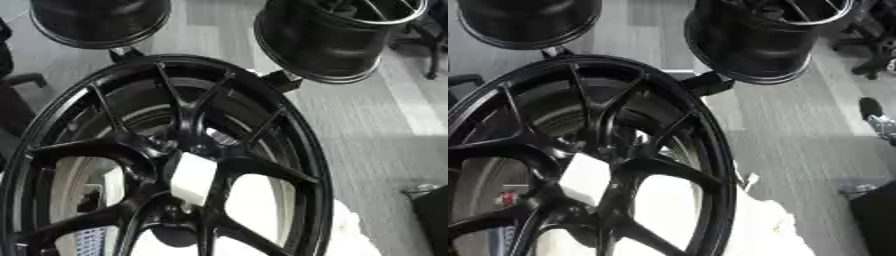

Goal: Pull the pin out of the wheel hub.

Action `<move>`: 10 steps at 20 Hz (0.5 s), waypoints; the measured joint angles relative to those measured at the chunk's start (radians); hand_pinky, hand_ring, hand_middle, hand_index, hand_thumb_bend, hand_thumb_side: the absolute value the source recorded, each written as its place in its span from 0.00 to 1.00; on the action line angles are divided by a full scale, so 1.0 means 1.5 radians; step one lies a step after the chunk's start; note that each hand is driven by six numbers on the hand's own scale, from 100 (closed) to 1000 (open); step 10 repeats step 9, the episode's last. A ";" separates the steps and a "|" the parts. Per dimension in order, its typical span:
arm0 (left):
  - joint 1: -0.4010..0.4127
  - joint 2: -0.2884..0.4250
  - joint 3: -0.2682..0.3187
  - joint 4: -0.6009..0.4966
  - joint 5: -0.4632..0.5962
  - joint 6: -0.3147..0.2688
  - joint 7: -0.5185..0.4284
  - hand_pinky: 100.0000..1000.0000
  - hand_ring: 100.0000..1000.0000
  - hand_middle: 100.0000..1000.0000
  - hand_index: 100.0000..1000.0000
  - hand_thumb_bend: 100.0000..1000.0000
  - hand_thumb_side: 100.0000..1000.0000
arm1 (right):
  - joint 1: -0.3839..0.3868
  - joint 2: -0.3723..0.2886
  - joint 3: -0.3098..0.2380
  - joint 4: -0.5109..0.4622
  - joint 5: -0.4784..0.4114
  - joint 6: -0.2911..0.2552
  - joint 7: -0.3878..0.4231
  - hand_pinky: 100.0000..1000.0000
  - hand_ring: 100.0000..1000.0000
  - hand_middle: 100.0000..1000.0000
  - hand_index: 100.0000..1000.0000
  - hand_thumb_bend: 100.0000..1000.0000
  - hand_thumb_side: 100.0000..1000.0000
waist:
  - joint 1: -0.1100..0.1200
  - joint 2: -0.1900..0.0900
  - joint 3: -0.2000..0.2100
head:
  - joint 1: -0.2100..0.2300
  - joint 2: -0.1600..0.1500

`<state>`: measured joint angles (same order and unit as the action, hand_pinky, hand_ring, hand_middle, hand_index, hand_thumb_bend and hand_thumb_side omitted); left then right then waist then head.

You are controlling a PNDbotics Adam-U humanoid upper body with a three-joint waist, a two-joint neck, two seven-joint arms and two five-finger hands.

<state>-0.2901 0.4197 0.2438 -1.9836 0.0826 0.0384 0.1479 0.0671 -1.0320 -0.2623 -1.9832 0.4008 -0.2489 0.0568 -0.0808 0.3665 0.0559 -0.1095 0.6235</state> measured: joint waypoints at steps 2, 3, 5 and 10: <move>0.000 0.000 0.000 0.000 0.000 0.001 -0.001 0.87 0.71 0.57 0.84 0.00 0.60 | -0.009 -0.009 0.015 -0.001 0.009 -0.018 0.002 0.90 0.78 0.69 0.77 0.00 0.00 | 0.000 0.000 0.001 | 0.000 0.000; -0.001 0.000 0.000 0.000 0.000 0.000 -0.002 0.87 0.71 0.57 0.84 0.00 0.60 | -0.012 -0.012 0.022 -0.001 0.014 -0.027 0.003 0.90 0.78 0.69 0.77 0.00 0.00 | 0.000 0.000 0.002 | 0.000 0.000; -0.001 0.000 0.000 0.000 0.000 0.000 -0.003 0.87 0.71 0.57 0.84 0.00 0.60 | -0.018 -0.019 0.034 -0.001 0.024 -0.042 0.003 0.90 0.78 0.69 0.77 0.00 0.00 | 0.000 0.000 0.004 | 0.001 0.000; -0.002 -0.003 -0.003 0.000 0.000 -0.002 -0.004 0.87 0.71 0.57 0.84 0.00 0.60 | -0.022 -0.026 0.053 -0.003 0.043 -0.067 0.000 0.90 0.77 0.69 0.76 0.01 0.00 | 0.002 0.000 0.003 | 0.003 0.000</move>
